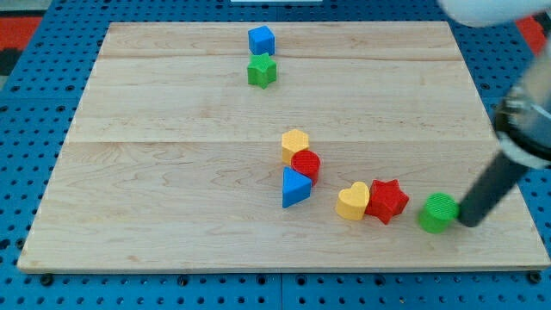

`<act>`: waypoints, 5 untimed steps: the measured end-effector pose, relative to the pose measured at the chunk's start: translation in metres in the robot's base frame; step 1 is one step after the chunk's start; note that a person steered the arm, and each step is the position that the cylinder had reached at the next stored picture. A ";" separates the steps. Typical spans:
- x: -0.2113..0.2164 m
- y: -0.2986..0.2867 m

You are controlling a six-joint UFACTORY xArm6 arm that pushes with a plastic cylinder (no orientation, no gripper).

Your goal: Push the green circle parallel to the top of the red star

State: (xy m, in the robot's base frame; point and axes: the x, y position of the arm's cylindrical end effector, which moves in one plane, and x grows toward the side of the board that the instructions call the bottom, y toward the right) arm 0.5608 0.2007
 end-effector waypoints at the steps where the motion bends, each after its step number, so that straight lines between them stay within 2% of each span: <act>1: 0.027 0.043; 2: 0.039 0.001; 3: -0.001 -0.041; 5: -0.081 -0.041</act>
